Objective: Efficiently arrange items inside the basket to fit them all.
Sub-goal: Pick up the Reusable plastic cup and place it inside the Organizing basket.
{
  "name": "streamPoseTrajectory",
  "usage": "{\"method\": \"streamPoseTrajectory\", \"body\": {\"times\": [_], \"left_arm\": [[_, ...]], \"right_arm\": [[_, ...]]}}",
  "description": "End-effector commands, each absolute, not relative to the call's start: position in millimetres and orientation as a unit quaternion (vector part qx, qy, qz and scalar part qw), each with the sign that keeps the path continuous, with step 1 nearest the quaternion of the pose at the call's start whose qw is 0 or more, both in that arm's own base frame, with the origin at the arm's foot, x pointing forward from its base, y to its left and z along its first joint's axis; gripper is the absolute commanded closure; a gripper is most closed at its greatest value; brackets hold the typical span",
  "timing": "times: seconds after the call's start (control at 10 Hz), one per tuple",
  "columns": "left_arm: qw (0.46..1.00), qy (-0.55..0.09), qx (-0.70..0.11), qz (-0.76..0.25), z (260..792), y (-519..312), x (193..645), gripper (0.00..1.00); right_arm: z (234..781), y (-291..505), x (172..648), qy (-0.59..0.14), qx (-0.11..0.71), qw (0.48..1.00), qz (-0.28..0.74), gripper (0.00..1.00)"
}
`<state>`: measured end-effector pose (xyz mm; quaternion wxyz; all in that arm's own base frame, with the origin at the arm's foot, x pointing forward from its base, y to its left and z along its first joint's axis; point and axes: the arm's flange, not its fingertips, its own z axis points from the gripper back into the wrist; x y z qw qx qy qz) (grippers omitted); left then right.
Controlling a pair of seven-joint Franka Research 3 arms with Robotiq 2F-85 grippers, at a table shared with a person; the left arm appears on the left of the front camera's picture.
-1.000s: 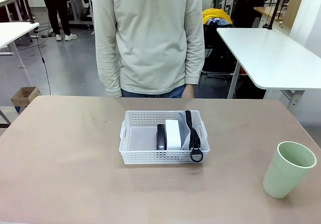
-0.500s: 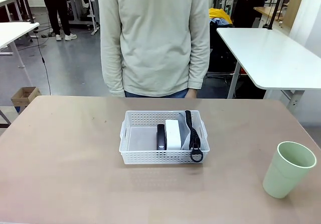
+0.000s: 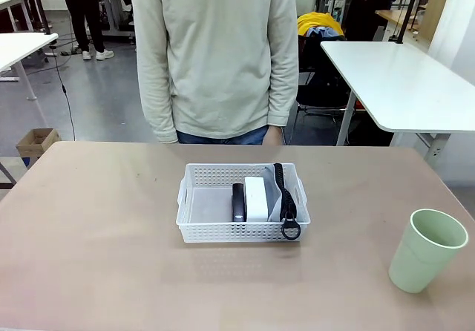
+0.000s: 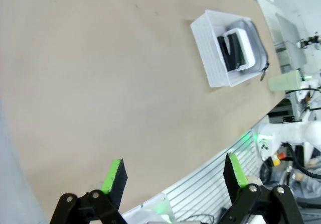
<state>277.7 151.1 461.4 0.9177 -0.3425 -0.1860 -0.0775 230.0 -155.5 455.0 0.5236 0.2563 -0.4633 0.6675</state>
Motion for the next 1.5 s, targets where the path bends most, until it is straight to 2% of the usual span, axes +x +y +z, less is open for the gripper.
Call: {"method": "streamPoseTrajectory", "body": {"times": [0.0,0.2,0.5,0.7,1.0,1.4], "left_arm": [[0.917,-0.186,-0.342,-0.089,459.3,155.3,274.7,0.00],[0.917,-0.186,-0.342,-0.089,459.3,155.3,274.7,0.00],[0.917,-0.186,-0.342,-0.089,459.3,155.3,274.7,0.00],[0.917,-0.186,-0.342,-0.089,459.3,155.3,274.7,0.00],[0.917,-0.186,-0.342,-0.089,459.3,155.3,274.7,0.00],[0.917,-0.186,-0.342,-0.089,459.3,155.3,274.7,0.00]], "right_arm": [[466.5,-144.3,227.3,-0.444,0.280,0.544,0.655,0.00],[456.5,-151.8,230.2,-0.456,0.263,0.528,0.667,0.00],[390.6,-157.7,248.9,-0.452,0.260,0.598,0.609,0.00],[359.1,-164.8,252.9,-0.418,0.238,0.640,0.599,0.00],[302.5,-152.7,256.3,-0.421,0.282,0.631,0.588,0.00],[254.1,-133.3,250.9,-0.435,0.292,0.632,0.571,0.00]]}}
